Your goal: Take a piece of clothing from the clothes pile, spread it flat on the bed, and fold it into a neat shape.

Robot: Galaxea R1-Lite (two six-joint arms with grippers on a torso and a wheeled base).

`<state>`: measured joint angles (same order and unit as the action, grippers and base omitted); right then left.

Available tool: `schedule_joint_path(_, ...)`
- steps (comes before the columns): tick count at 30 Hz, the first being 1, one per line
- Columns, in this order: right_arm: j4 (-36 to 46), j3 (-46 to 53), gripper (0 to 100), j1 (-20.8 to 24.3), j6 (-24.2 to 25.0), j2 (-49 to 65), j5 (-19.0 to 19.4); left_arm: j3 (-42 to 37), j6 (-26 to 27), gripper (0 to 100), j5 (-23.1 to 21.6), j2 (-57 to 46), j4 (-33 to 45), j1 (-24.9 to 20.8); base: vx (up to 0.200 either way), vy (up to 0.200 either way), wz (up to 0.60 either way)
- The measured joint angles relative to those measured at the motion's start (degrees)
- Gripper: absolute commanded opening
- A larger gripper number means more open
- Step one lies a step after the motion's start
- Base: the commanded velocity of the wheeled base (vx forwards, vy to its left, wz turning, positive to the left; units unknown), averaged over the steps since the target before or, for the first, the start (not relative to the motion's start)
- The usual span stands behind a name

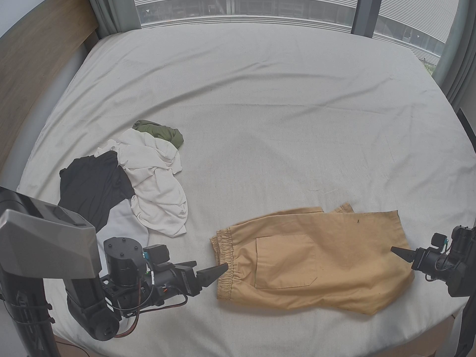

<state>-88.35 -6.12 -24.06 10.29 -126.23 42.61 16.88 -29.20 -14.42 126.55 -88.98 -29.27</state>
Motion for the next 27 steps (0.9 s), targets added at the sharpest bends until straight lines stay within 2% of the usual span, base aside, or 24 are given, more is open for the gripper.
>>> schedule_joint_path(12, 0.0, 0.1, 100, 0.3, 0.0, 0.4, 0.0, 5.0, -1.7, 100, 0.1, 6.5, 0.0, -0.7, 0.0, 0.0, 0.0)
schedule_joint_path(27, 0.0, 0.1, 100, 0.3, 0.0, 0.4, 0.0, 8.8, -8.6, 100, 0.1, 8.7, 0.0, -2.5, 0.0, 0.0, 0.0)
